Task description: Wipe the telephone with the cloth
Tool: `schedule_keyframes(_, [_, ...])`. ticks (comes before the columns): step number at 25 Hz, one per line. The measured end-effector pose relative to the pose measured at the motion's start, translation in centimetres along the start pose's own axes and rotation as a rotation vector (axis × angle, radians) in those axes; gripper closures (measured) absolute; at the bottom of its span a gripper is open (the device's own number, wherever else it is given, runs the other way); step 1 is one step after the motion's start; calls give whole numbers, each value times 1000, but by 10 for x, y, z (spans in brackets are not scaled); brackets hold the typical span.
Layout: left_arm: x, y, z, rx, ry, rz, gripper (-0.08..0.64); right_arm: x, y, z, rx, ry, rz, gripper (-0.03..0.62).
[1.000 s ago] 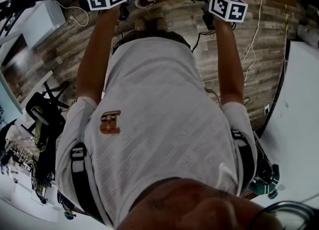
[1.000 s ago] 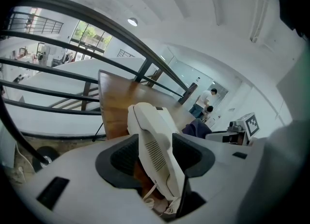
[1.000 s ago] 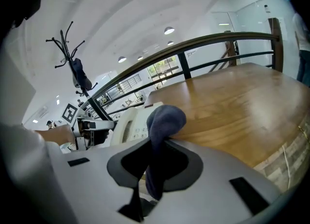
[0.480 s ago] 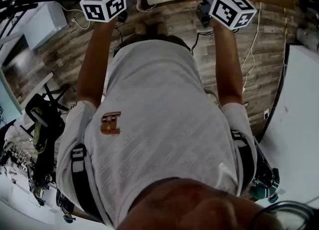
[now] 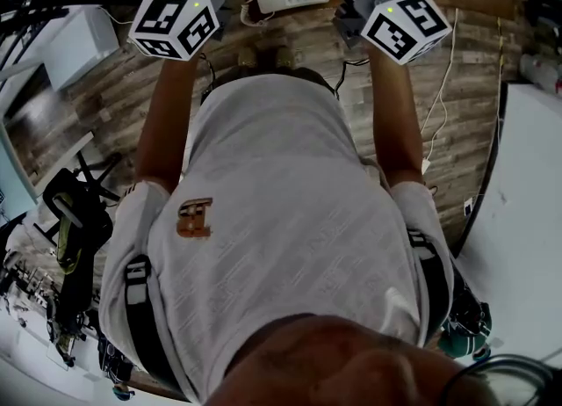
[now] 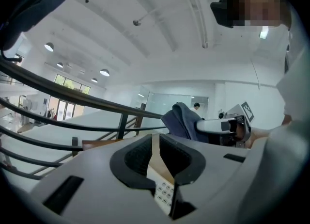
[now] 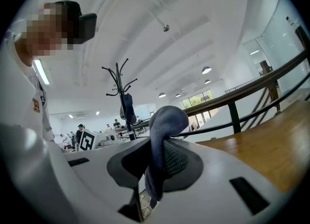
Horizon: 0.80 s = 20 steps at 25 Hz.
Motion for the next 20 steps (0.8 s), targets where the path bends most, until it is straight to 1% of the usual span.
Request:
schedule_keyframes(4, [14, 8, 8, -4, -41, 64, 524, 7, 1, -15, 45, 51, 46, 520])
schedule_keyframes(10, [24, 15, 17, -8, -78, 128, 538, 11, 4, -29, 89, 100, 114, 520])
schedule_keyframes(14, [28, 19, 23, -7, -93, 138, 541, 11, 7, -35, 100, 123, 144, 520])
schedule_keyframes(20, [30, 19, 27, -10, -103, 155, 541, 7, 11, -40, 102, 126, 190, 520])
Point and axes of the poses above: the fingertips, and each gripper's own axes: y backward along the fingers, z to its right, x out of its top, the point moved 3 cm from there along y, backward along the fingers, and after that the axes turned 1 degree about x, right-handed, at the moved point
